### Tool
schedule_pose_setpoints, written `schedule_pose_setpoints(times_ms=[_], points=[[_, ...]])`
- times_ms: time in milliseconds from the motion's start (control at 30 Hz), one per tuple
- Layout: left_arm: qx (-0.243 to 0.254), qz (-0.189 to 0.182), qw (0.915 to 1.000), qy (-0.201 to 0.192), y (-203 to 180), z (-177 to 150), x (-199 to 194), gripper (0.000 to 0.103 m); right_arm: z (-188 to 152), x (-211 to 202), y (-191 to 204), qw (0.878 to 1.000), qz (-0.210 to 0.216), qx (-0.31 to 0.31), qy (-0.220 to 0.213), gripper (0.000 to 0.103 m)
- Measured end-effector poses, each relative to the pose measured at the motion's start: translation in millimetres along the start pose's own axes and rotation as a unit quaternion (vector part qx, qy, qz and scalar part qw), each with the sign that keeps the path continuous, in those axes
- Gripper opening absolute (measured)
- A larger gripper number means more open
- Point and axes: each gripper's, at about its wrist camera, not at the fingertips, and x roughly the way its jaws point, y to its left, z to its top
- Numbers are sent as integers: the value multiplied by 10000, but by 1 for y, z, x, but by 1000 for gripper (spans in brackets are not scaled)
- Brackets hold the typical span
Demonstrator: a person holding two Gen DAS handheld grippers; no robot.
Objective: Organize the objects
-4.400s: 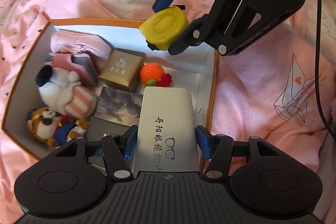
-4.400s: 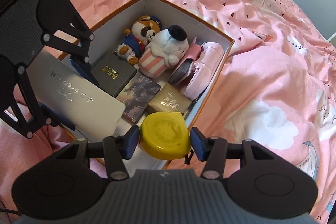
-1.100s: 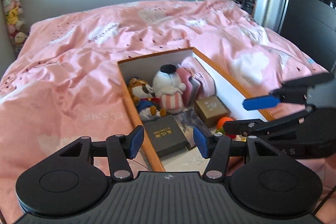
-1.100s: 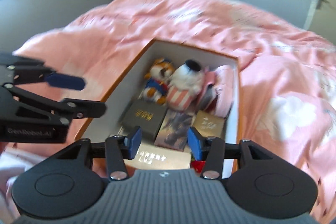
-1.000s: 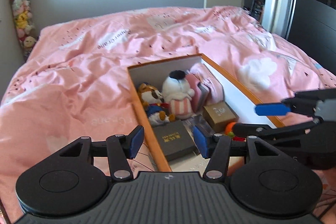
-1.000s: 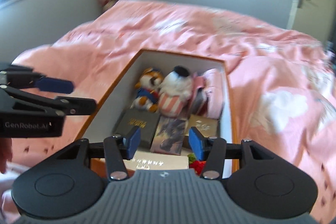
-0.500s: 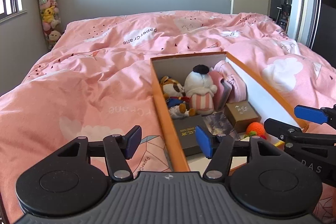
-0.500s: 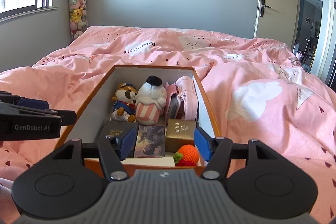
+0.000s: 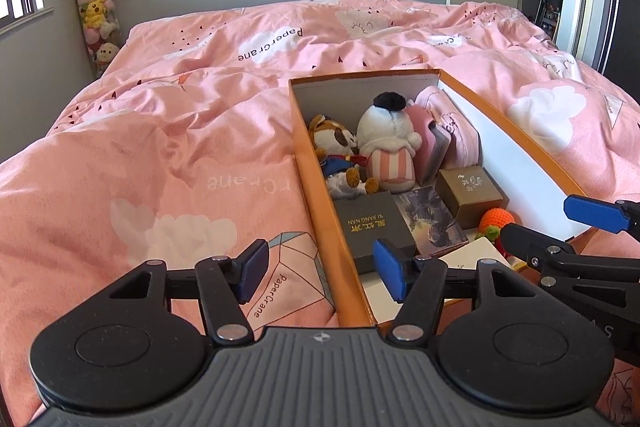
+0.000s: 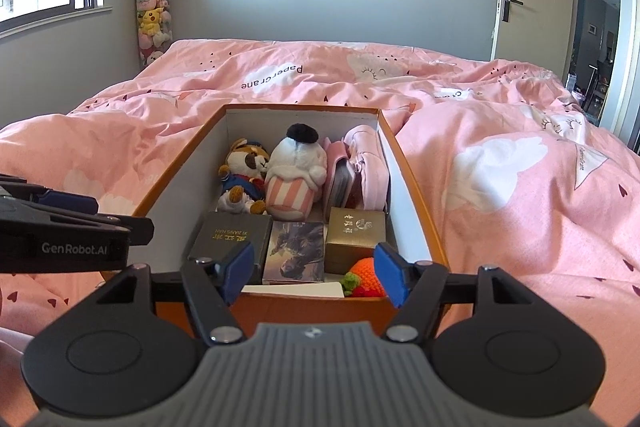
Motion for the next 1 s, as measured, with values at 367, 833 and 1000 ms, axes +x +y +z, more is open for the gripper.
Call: schedule_pose_setpoints(times_ms=[367,833,1000], points=[[-32,15,10000,60,-1,-2,2,77,0,3,4,9999,40,-128,69,68],[67,-8,10000,38,-5,-4,0,80,-1,4,6,9998,64,-174,91,68],[116,-11,9999,36,-7,-4,-1,81,-1,4,6,9998,66,-173,91,68]])
